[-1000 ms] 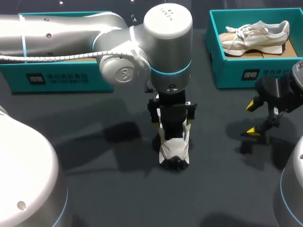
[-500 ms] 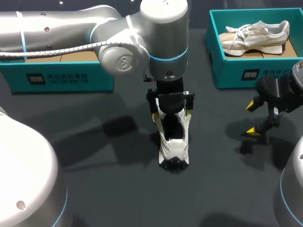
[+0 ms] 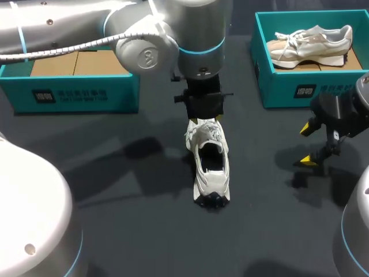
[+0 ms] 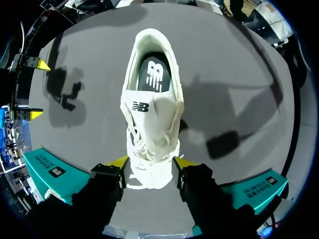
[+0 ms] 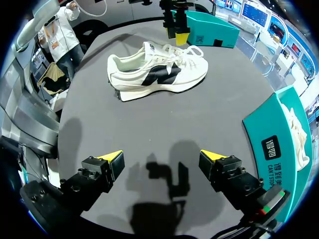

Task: Take the shoe out of the shoebox, open the shoe tongue, remove and reinsert the insole, then place the shoe into the shoebox

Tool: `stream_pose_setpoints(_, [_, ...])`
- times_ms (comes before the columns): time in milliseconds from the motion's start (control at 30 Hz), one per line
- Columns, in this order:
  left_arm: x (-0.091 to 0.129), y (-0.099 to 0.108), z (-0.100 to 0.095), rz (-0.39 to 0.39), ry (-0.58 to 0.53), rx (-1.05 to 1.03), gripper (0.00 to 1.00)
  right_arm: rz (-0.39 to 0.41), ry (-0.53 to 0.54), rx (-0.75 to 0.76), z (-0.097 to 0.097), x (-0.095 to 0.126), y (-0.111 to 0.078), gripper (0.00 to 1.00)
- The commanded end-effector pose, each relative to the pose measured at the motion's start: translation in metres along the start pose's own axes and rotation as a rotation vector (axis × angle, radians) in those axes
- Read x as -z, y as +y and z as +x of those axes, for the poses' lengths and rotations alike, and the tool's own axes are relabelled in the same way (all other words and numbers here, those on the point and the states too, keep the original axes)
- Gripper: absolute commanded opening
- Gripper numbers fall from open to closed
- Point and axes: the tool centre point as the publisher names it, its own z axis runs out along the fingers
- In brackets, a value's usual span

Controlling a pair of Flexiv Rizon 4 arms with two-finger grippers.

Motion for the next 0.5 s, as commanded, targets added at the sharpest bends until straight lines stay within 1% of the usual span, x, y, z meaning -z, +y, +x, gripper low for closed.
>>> stream_pose_setpoints(33, [0.009,-0.002,0.004,0.020,-0.019,-0.006,0.44,0.003,-0.003,-0.001,0.001,0.000,0.000,1.00])
stream_pose_setpoints(200, [0.007,-0.015,0.001,0.057,-0.026,-0.030,0.43,0.003,-0.003,-0.001,0.001,0.000,0.000,1.00])
stream_pose_setpoints(300, [0.001,-0.024,0.000,0.084,-0.033,-0.036,0.40,0.003,-0.003,-0.001,0.001,0.000,0.000,1.00])
stream_pose_setpoints(500, [-0.018,-0.043,-0.001,0.147,-0.051,-0.055,0.39,0.003,-0.003,-0.001,0.001,0.000,0.000,1.00])
